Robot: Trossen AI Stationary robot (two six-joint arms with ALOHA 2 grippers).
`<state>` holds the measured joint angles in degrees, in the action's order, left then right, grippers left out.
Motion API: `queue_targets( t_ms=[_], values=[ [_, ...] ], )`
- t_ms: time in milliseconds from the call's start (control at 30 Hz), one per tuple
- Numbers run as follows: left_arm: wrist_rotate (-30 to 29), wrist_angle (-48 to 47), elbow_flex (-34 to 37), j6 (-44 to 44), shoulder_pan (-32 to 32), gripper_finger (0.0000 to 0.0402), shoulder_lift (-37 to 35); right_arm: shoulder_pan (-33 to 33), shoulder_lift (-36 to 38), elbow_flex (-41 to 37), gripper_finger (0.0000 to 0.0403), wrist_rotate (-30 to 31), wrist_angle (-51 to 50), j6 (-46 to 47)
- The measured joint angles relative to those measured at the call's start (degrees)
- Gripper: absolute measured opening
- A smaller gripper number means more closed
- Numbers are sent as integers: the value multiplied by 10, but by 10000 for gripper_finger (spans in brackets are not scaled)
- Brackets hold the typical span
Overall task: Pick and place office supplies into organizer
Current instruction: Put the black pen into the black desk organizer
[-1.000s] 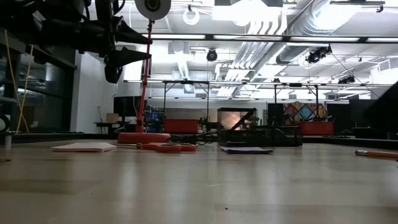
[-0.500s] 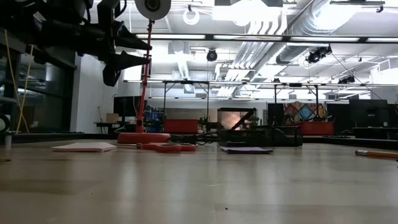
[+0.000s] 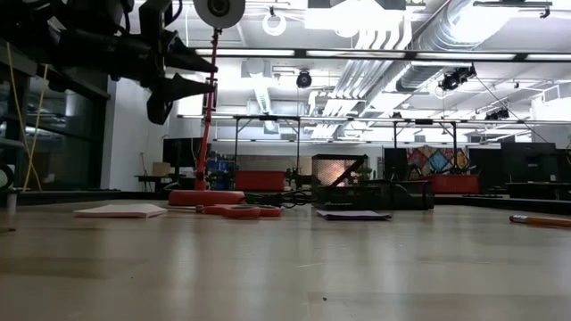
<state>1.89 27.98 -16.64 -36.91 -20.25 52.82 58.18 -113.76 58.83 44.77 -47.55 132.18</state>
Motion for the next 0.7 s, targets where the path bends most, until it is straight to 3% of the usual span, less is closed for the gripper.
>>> queue_targets(
  t_ms=[67, 167, 300, 433, 700],
  values=[
    [0, -4, 0, 0, 0, 145, 0, -4, -1, 31, 99, 8, -31, 17],
    [0, -13, 0, 3, 0, 145, 0, -17, 7, 96, 99, 22, -158, 16],
    [0, -16, 0, 5, 0, 145, 0, -32, 7, 171, 99, -22, -290, 13],
    [5, -10, 0, 5, 0, 145, 0, -35, 5, 208, 99, -64, -285, 7],
    [16, -13, 0, 21, 0, 145, 0, -18, -31, 232, 99, -71, -249, 30]
  ],
)
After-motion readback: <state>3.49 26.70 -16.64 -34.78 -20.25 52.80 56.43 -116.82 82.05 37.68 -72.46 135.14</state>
